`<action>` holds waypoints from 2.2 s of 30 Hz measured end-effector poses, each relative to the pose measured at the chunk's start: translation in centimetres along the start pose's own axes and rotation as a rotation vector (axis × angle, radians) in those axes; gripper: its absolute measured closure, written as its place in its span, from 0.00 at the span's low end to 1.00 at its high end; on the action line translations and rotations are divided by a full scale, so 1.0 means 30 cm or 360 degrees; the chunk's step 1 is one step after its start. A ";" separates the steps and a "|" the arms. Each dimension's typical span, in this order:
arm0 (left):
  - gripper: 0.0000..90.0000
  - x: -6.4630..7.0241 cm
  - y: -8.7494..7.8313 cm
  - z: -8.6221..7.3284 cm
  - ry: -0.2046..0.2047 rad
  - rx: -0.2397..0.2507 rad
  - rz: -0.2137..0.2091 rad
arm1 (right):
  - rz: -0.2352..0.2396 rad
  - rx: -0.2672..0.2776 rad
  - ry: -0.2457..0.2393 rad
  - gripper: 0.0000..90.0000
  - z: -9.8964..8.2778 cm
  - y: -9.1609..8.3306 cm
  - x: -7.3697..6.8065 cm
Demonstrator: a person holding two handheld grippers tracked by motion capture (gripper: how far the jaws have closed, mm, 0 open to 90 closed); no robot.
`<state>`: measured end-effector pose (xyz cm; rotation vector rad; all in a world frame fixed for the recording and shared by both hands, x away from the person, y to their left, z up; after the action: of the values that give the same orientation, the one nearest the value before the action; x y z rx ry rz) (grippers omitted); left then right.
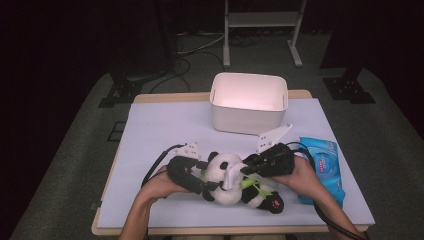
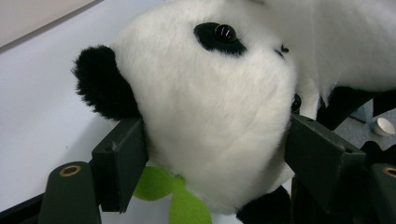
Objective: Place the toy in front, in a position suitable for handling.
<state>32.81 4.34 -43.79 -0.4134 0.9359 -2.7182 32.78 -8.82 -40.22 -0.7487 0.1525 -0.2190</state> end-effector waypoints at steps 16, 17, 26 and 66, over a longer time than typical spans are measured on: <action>0.09 -0.005 0.010 0.003 -0.0088 0.0024 -0.0094 | 0.0013 0.0044 0.0079 0.93 -0.124 -0.032 -0.021; 0.09 -0.007 0.012 0.001 -0.0097 0.0022 -0.0111 | 0.0013 0.0043 0.0075 0.93 -0.127 -0.032 -0.022; 0.09 0.011 0.067 -0.002 -0.0113 0.0031 -0.0266 | 0.0017 0.0034 0.0076 0.93 -0.138 -0.034 -0.034; 0.35 -0.086 -0.090 -0.006 -0.0118 0.0138 0.0072 | -0.0049 0.0057 0.0091 0.93 -0.053 -0.030 0.051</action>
<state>34.80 7.32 -42.70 -0.4666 0.7950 -2.6713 33.80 -10.87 -40.84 -0.7096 0.1910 -0.2720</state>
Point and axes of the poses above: each handheld gripper's, and its own axes: y roughly forward along the jaws, z roughly out of its top, x roughly to its right, the point moved 10 cm from there along y, roughly forward along the jaws
